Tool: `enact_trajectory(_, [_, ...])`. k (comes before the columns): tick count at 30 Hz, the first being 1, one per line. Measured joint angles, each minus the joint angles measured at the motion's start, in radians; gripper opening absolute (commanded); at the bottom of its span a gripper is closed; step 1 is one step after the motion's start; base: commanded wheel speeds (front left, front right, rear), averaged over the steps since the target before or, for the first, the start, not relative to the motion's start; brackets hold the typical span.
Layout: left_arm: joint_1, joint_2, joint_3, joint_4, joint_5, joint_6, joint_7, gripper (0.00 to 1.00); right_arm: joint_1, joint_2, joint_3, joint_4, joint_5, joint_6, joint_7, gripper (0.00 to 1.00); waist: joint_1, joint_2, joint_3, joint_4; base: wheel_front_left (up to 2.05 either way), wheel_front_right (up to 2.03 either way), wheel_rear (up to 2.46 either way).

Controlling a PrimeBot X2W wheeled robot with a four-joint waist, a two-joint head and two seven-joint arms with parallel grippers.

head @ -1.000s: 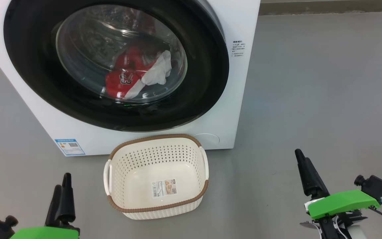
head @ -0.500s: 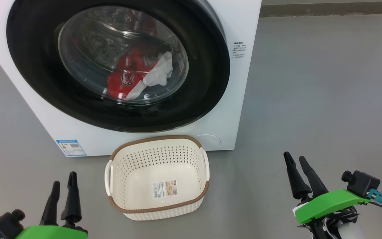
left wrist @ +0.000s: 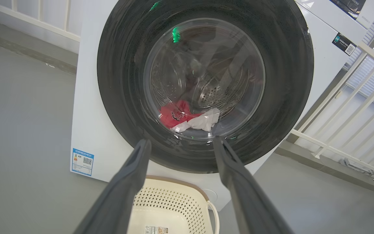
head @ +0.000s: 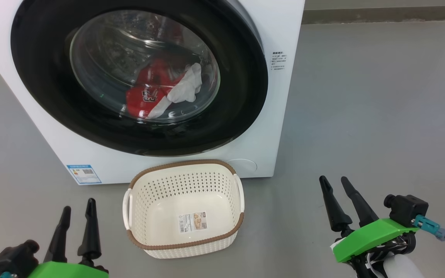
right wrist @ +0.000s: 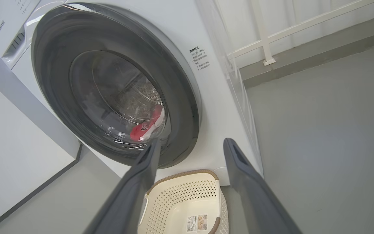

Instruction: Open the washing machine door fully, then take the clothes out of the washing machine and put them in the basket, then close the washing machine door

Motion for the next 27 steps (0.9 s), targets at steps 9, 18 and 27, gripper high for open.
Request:
enact_trajectory(9, [0.000,0.001,-0.007,-0.012,0.098,0.000,-0.027,1.00,-0.002,0.000,0.010,-0.003,-0.107,0.000,-0.025,1.00,0.0000,0.0000,-0.002,0.005,0.00,0.00,0.00])
enact_trajectory(18, [-0.004,0.001,-0.006,-0.029,0.186,-0.007,-0.053,1.00,-0.036,-0.003,0.022,-0.006,-0.196,0.000,-0.051,1.00,0.0000,0.0000,-0.002,0.007,0.00,0.00,0.00])
enact_trajectory(27, [-0.013,0.001,-0.001,-0.039,0.274,-0.007,-0.079,1.00,-0.038,-0.004,0.034,-0.006,-0.296,0.000,-0.076,1.00,0.0000,0.0000,0.001,0.007,0.00,0.00,0.00])
